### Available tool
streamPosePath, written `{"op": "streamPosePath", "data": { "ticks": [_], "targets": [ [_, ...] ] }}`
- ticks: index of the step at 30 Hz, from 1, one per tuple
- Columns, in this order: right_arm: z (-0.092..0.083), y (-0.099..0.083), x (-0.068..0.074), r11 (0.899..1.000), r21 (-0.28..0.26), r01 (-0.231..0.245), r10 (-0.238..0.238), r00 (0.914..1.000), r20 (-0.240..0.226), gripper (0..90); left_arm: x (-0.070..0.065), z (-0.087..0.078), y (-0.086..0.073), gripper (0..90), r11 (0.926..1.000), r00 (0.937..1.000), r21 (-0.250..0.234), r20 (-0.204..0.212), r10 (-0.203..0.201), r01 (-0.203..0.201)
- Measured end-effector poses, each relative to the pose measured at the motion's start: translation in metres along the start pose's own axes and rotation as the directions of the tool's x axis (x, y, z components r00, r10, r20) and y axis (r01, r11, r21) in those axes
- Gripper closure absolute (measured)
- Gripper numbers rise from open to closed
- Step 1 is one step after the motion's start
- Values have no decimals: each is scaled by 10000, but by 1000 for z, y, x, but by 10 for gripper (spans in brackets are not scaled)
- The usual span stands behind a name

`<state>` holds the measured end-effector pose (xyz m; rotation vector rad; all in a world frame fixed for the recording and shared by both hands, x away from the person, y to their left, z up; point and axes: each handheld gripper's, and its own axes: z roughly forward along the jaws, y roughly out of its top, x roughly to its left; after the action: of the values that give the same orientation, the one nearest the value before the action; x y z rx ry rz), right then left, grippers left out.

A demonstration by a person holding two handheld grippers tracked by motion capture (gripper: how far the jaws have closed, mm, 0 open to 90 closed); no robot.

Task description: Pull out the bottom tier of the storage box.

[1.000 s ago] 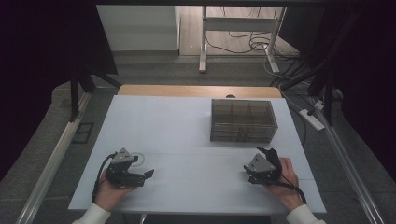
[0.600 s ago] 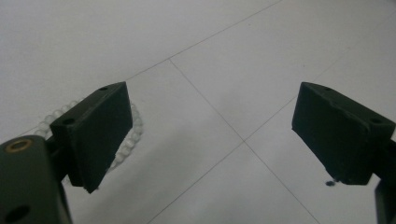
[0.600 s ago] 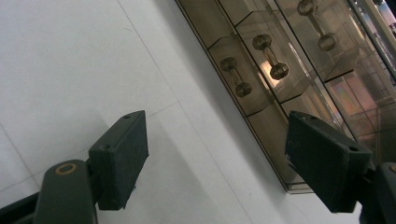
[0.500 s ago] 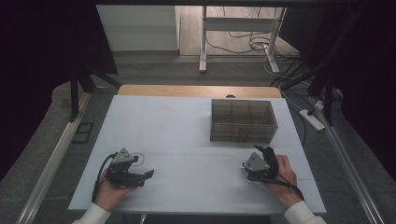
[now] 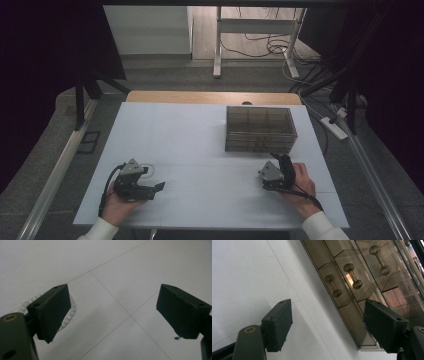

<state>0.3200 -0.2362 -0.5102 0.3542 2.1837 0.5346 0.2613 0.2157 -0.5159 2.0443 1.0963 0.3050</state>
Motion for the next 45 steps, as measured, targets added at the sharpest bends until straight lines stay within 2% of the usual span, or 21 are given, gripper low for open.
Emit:
{"op": "streamPosePath", "data": {
  "ticks": [8, 14, 16, 17, 18, 22, 27, 29, 31, 34, 37, 43, 44, 45],
  "targets": [
    [4, 2, 0, 9996, 36, 273, -274, 9991, 319, 252, 0, 0, 0, 119, 10000, 10000, -13, -1, 13, -13],
    [9, 3, 0, 9974, 162, 703, -710, 9962, 499, 257, 0, 0, 0, 119, 10000, 10000, -12, 6, 9, -9],
    [10, 3, 1, 9974, 177, 701, -709, 9961, 532, 266, 0, 0, 0, 119, 10000, 10000, -16, 6, 22, -22],
    [11, 4, 0, 9971, 191, 742, -749, 9964, 400, 289, 0, 0, 0, 119, 10000, 10000, -15, 8, 19, -19],
    [11, 3, 1, 9967, 141, 799, -806, 9952, 563, 294, 0, 0, 0, 119, 10000, 10000, -18, 7, 17, -17],
    [12, 4, 1, 9955, 189, 928, -937, 9943, 514, 297, 0, 0, 0, 119, 10000, 10000, -20, 7, 9, -9],
    [16, 5, 2, 9938, 154, 1103, -1112, 9912, 720, 311, 0, 0, 0, 119, 10000, 10000, -34, 1, 25, -25],
    [16, 6, 2, 9925, 222, 1199, -1211, 9907, 625, 320, 0, 0, 0, 119, 10000, 10000, -24, 2, 17, -17],
    [18, 6, 3, 9926, 157, 1203, -1211, 9895, 790, 329, 0, 0, 0, 119, 10000, 10000, -10, 4, 10, -10],
    [19, 6, 3, 9908, 275, 1327, -1343, 9888, 655, 345, 0, 0, 0, 119, 10000, 10000, -27, 6, -1, 1],
    [22, 7, 4, 9897, 251, 1406, -1422, 9865, 808, 352, 0, 0, 0, 119, 10000, 10000, -27, 7, 19, -19],
    [25, 8, 5, 9862, 350, 1620, -1644, 9829, 833, 371, 0, 0, 0, 119, 10000, 10000, -28, 8, 0, 0],
    [25, 8, 5, 9860, 383, 1625, -1649, 9839, 696, 372, 0, 0, 0, 119, 10000, 10000, -27, 8, 18, -18],
    [26, 8, 5, 9857, 373, 1643, -1669, 9823, 847, 372, 0, 0, 0, 119, 10000, 10000, -28, 11, -1, 1]
  ]
}}
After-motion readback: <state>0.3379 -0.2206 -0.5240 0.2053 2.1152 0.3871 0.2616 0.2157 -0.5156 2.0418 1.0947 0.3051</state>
